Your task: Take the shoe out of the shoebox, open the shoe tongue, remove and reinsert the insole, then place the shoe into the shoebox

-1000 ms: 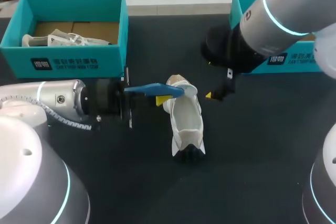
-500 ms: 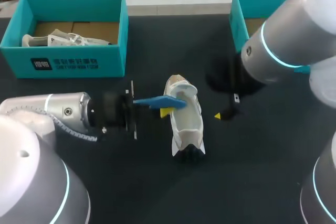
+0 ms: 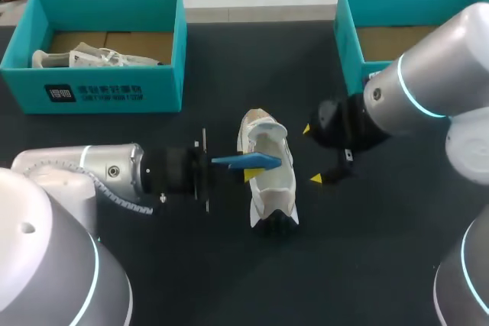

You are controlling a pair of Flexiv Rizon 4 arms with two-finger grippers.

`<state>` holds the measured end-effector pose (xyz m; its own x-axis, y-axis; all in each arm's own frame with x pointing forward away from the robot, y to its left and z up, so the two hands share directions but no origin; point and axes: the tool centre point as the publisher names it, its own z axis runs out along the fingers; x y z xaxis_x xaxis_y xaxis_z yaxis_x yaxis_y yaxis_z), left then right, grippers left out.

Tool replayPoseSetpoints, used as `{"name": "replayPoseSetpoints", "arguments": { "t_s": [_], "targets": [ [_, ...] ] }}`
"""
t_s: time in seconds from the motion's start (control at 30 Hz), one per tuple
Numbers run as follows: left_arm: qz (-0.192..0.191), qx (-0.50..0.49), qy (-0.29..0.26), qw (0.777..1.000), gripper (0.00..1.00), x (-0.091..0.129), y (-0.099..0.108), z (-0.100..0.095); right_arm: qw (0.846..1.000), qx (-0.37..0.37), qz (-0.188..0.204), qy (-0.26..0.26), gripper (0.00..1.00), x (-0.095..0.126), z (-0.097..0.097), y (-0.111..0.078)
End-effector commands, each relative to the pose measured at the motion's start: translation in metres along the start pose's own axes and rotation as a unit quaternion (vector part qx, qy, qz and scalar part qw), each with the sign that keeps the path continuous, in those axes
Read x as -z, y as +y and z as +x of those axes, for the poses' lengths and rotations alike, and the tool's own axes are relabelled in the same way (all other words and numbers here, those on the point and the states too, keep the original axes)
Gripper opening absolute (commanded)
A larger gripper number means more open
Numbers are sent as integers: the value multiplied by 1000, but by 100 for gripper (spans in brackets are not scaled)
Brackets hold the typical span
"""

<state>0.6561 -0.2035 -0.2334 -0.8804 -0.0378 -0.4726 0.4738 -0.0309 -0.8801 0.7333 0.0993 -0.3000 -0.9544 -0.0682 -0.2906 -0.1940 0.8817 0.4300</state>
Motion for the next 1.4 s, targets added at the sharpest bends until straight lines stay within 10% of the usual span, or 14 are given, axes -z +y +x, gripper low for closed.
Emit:
{"name": "replayPoseSetpoints", "arguments": {
  "t_s": [0.03, 1.4],
  "targets": [
    [1, 0, 0, 1000, 0, -4, 5, 2, 1000, 4, -23, 7, 100, -24, -7, 0],
    [-31, -63, -28, 997, 0, -33, 48, 7, 999, 0, -29, 14, 100, -26, -8, 1]
  ]
}}
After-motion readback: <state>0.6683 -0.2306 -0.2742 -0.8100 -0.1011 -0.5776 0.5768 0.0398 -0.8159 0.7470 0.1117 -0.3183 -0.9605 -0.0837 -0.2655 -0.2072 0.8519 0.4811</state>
